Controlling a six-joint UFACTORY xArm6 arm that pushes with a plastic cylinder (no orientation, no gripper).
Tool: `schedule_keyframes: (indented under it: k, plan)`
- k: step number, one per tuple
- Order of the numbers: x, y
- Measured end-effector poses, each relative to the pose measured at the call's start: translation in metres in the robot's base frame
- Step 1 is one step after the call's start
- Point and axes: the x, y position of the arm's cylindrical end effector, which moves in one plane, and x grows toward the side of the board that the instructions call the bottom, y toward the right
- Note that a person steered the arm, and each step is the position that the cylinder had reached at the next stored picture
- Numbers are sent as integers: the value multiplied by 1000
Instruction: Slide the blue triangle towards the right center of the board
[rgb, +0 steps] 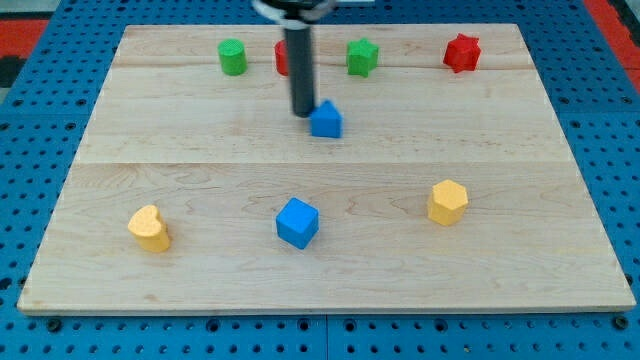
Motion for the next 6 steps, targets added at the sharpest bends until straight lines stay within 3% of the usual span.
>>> schedule_keyframes:
  k: [1,2,3,4,6]
  plan:
    - [5,61]
    - [8,6]
    - [27,-11]
    - [43,32]
    - [25,138]
